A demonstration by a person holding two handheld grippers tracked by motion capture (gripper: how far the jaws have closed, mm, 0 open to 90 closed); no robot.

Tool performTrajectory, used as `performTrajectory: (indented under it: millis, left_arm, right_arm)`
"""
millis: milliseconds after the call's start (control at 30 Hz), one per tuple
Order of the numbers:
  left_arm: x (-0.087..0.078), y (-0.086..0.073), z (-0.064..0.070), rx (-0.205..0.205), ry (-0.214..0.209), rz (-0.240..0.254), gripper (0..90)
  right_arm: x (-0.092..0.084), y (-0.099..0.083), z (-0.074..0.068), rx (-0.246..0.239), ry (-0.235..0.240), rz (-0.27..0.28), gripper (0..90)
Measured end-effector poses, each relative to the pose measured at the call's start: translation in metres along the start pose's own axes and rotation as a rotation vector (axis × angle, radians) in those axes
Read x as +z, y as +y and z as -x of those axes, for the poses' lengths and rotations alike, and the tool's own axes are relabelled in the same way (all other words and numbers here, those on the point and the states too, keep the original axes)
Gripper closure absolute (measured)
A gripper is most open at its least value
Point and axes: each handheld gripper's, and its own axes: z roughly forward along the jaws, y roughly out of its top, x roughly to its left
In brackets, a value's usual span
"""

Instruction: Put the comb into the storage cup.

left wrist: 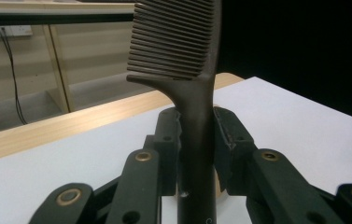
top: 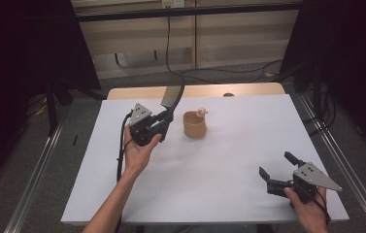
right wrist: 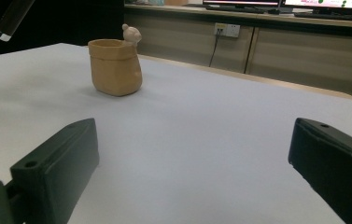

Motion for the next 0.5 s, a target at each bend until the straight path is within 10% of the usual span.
performTrajectory:
  millis: [500]
  left_arm:
    - [0.019, 0.004, 0.007, -0.013, -0.018, -0.028, 72.8]
  right_arm:
    - [0.0, 0.0, 0.001, -0.002, 0.0, 0.002, 1.6]
